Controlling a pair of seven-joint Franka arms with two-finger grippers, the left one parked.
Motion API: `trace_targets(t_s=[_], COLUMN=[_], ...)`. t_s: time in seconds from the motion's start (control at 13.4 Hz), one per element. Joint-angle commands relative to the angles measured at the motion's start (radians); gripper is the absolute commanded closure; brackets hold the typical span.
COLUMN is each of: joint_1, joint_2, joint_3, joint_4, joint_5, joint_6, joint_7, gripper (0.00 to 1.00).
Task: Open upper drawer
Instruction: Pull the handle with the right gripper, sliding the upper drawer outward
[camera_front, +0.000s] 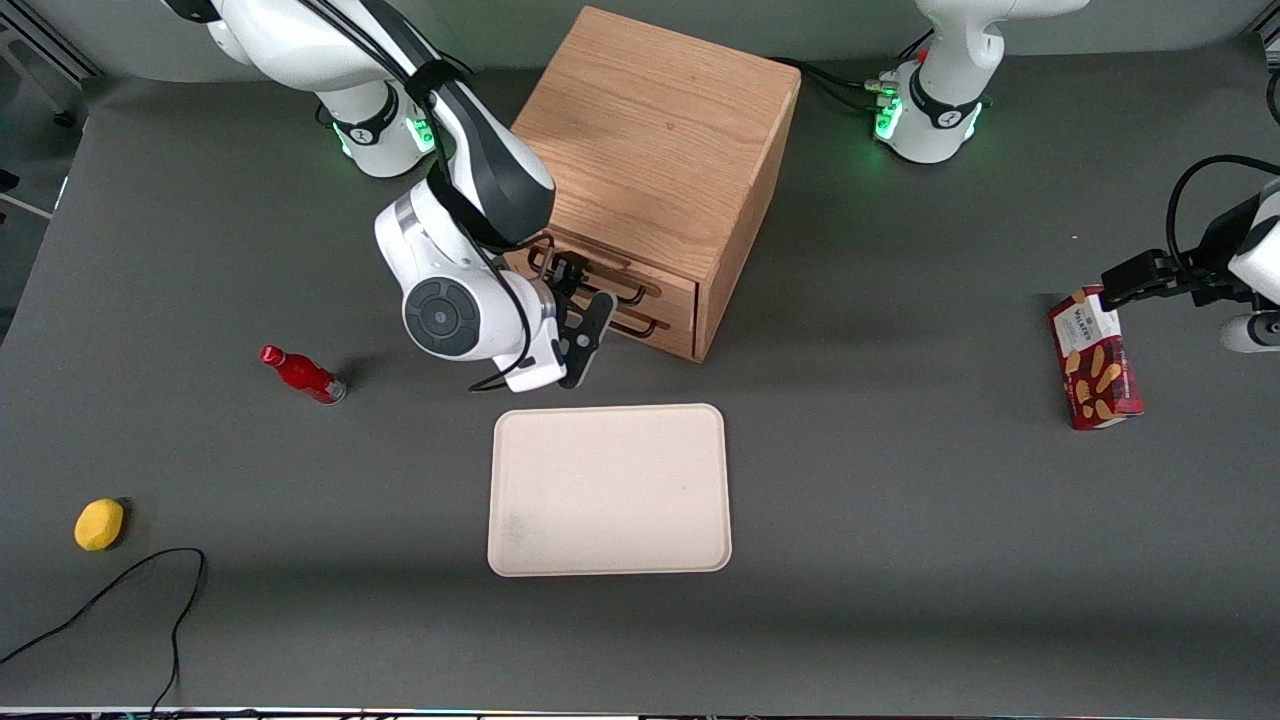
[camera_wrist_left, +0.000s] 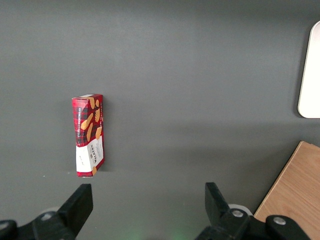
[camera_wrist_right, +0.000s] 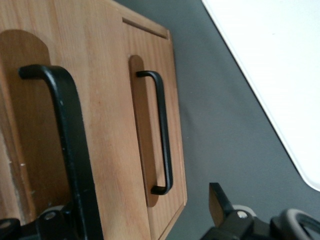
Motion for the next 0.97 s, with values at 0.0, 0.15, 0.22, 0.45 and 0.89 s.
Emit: trace_targets(t_s=[0.0,0.15,0.22,0.45,0.89], joint_1=[-0.031,-0.044,-0.044,-0.058,-0.080], joint_2=[0.037,0.056,0.060,0.099,0.129], joint_3=[-0.004,-0.002,-0.002,-0.002,-0.002], joint_4=[0.057,0.080,0.082,0.137,0.206], joint_5=[-0.011,0.000,0.000,0.000,0.002], joint_6=[-0.003,-0.003,-0.003,-0.010,-0.029], joint_7=[-0.028,-0.046,-0.057,-0.059,-0.057], gripper=[0.00,0.00,0.00,0.00,0.00])
